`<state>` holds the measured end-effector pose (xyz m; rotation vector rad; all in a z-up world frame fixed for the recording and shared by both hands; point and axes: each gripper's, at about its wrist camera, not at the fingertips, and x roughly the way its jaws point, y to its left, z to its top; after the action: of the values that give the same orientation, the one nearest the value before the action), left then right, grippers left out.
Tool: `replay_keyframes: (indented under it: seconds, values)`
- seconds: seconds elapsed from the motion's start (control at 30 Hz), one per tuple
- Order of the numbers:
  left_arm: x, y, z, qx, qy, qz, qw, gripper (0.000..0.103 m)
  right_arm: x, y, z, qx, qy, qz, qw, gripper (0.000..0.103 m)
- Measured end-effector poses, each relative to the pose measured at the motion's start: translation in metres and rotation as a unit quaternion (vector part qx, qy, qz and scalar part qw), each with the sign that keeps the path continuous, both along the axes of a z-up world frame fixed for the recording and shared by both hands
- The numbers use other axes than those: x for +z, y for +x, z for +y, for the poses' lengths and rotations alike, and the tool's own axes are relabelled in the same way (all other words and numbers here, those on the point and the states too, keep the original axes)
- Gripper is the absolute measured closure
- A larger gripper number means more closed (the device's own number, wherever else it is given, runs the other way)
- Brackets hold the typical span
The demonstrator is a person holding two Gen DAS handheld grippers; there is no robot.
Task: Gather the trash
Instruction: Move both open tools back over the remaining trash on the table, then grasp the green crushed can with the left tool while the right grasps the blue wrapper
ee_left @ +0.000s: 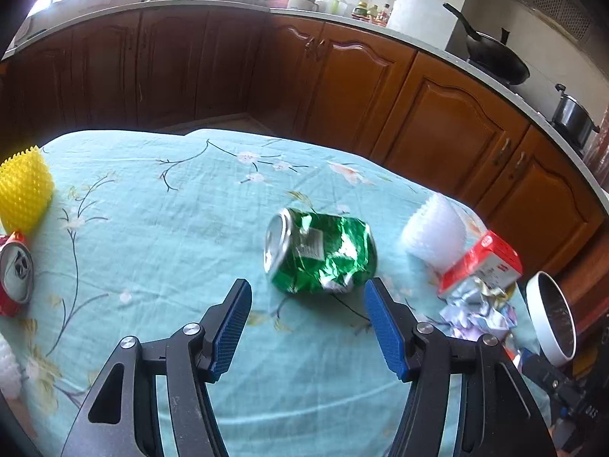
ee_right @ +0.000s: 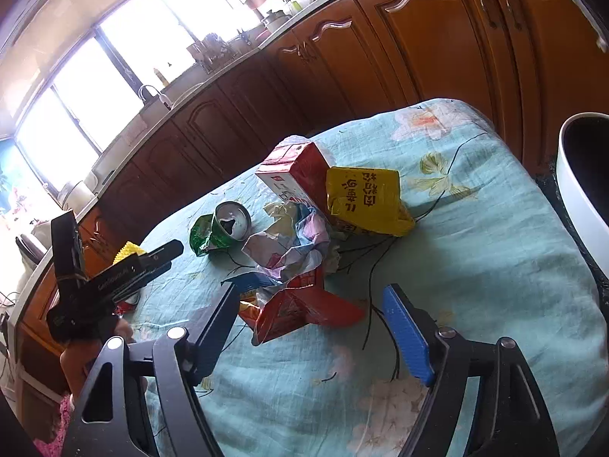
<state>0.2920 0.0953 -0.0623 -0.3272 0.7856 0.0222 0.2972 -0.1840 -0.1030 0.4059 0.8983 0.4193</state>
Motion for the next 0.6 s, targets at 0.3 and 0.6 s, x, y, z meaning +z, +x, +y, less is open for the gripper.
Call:
replay_keyframes:
  seconds: [0.3, 0.6]
  values:
    - [-0.024, 0.062, 0.008, -0.017, 0.005, 0.022, 0.9996, 0.059, -0.011, 0.015, 0.008, 0.014, 0.003, 0.015, 1.000, 0.052]
    - [-0.030, 0.054, -0.011, -0.052, 0.029, 0.020, 0.9980, 0.096, 0.002, -0.002, 0.017, 0.052, -0.016, -0.006, 0.999, 0.095]
